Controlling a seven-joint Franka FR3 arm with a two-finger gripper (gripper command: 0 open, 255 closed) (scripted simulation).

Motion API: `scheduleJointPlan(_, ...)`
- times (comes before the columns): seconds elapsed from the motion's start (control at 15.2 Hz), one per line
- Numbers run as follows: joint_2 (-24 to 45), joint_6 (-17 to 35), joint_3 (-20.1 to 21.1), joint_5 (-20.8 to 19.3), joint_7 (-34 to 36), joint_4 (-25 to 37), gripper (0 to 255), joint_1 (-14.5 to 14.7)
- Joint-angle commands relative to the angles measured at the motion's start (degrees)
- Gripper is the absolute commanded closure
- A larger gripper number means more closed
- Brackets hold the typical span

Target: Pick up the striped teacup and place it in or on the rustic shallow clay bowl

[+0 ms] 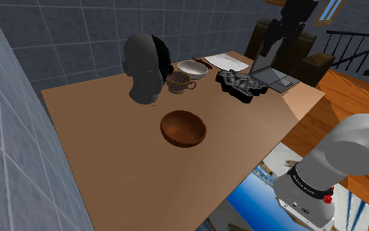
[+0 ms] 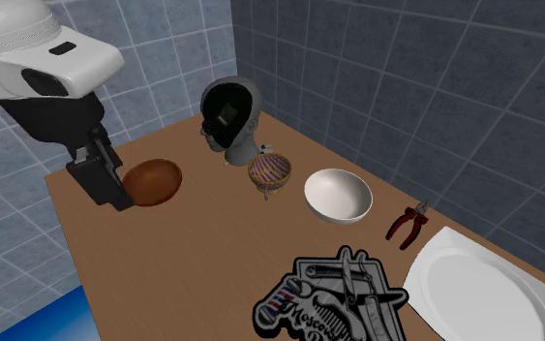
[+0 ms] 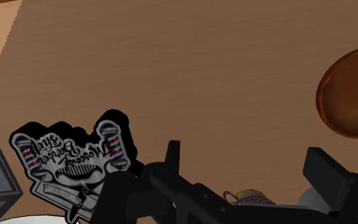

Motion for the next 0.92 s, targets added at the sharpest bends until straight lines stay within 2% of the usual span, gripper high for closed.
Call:
scheduleJointPlan(0.0, 0.00, 0.00, 0.00, 0.00, 0.00, 0.00, 0, 0.00)
scheduleJointPlan(0.4, 11.22, 9.49, -0.07, 0.76, -0.10, 1.35, 0, -0.05)
scheduleJointPlan(0.86, 25.71, 18.40, -0.15, 1.71, -0.38, 6.48, 0, 0.01)
